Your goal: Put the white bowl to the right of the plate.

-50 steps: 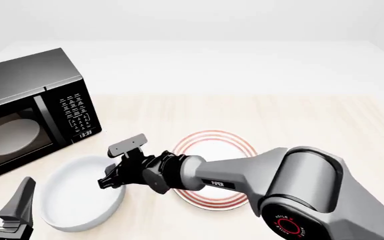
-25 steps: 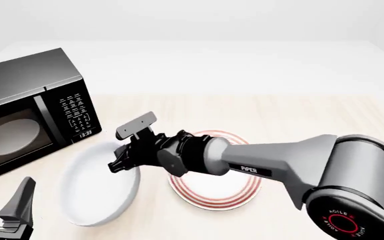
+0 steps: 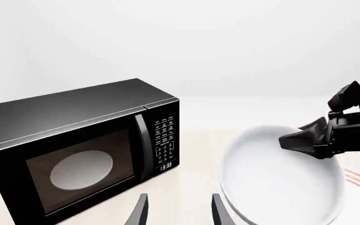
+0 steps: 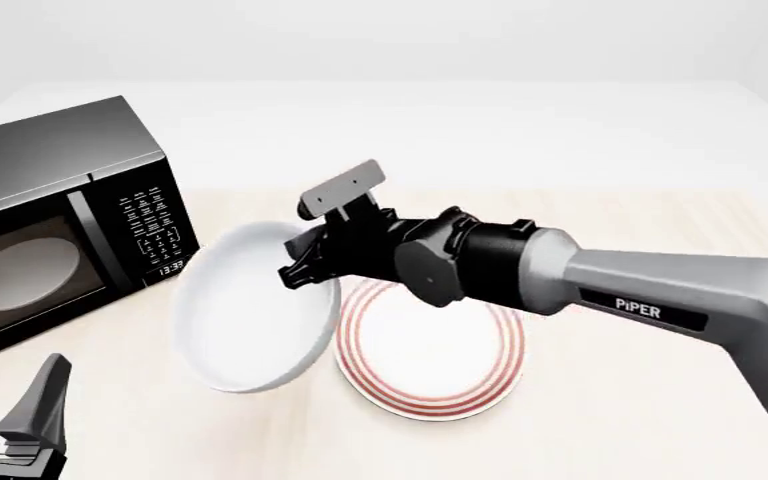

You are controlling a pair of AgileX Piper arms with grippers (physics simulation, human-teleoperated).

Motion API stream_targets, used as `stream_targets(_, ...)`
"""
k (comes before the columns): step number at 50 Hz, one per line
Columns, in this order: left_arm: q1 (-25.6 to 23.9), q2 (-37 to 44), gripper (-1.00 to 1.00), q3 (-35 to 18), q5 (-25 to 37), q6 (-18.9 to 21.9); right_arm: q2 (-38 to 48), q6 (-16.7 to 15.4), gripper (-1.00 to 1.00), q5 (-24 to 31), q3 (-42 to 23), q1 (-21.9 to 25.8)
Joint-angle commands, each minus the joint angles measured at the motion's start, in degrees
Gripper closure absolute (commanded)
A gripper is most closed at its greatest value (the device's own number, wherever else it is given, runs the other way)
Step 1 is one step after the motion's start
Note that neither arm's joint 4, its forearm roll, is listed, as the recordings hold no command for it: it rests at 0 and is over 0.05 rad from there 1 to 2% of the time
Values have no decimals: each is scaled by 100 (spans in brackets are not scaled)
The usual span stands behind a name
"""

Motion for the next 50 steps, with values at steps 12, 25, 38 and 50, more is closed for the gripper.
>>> stream_targets(12, 0, 0, -100, 0, 0, 0, -1504, 206, 100, -305, 1367, -1222)
stream_targets(25, 0, 0, -100, 0, 0, 0, -2562, 249, 100, -412, 2361, -2158)
stream_targets(38, 0, 0, -100, 0, 0, 0, -3371, 459, 100, -619, 3258, -3091)
stream_targets(50, 0, 0, -100, 0, 0, 0, -3772, 519, 100, -683, 3683, -3659)
